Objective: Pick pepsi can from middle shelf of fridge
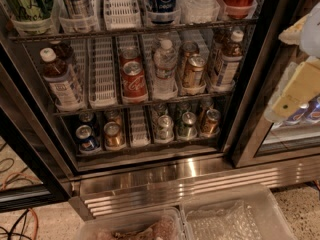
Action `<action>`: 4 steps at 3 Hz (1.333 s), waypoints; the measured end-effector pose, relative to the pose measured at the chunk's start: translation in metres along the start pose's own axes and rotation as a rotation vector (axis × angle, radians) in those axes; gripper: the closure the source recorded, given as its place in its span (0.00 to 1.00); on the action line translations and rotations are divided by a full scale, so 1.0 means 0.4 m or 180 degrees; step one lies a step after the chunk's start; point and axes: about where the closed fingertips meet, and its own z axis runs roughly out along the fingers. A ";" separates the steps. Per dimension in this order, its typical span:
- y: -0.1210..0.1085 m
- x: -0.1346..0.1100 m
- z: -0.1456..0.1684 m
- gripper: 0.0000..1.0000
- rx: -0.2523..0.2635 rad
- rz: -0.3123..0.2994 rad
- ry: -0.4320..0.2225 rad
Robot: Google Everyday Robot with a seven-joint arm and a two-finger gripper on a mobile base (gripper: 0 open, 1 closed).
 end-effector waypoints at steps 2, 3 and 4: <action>-0.087 -0.091 -0.024 0.00 0.0500 0.0437 -0.0599; -0.087 -0.091 -0.024 0.00 0.0500 0.0435 -0.0597; -0.082 -0.122 -0.020 0.00 0.0534 0.0490 -0.0740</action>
Offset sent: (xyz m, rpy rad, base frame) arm 0.0183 0.0134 0.0148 0.1309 -0.0911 -0.0894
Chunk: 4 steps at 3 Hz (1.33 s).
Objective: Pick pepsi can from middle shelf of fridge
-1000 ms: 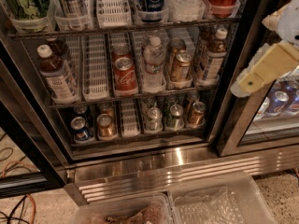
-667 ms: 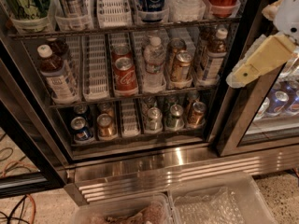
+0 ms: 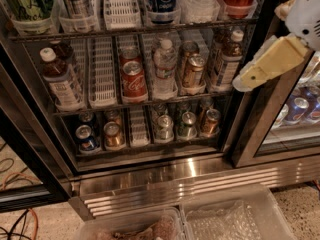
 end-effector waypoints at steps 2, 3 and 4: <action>0.044 -0.199 0.041 0.00 -0.0008 0.0577 -0.0898; 0.073 -0.304 0.019 0.00 0.0114 0.0830 -0.1264; 0.060 -0.325 0.006 0.00 0.0199 0.0843 -0.1353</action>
Offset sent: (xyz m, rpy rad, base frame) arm 0.0335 0.1264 0.0581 0.5543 -0.1569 -0.0610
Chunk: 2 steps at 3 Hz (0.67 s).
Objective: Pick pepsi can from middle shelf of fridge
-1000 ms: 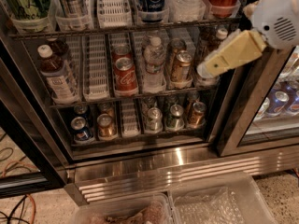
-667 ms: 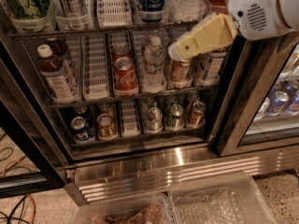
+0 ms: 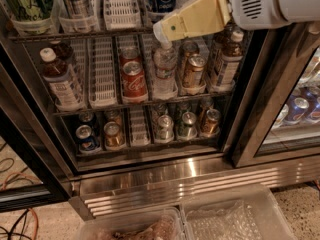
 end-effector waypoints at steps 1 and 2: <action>0.000 0.000 0.000 0.00 0.0000 0.0000 0.0000; 0.012 0.009 -0.001 0.00 0.0035 0.0072 -0.0024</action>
Offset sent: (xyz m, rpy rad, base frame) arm -0.0019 -0.0032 -0.0242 0.0536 0.0311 -0.0490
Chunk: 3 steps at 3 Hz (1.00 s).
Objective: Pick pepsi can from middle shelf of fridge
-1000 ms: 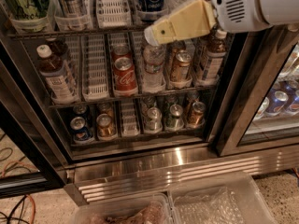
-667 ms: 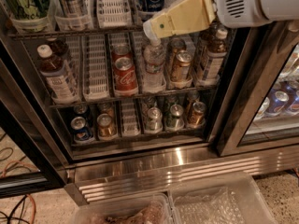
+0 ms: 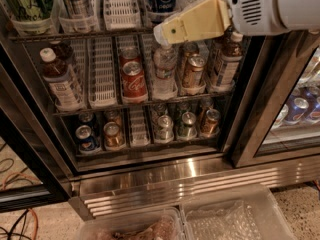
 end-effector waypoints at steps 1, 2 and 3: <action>0.032 0.025 0.021 0.00 0.0155 0.0251 -0.0069; 0.048 0.052 0.066 0.00 0.0380 0.0501 -0.0213; 0.052 0.069 0.114 0.00 0.0497 0.0766 -0.0391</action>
Offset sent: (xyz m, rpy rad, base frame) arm 0.0291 0.0313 -0.0675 0.2495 -0.0321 -0.2926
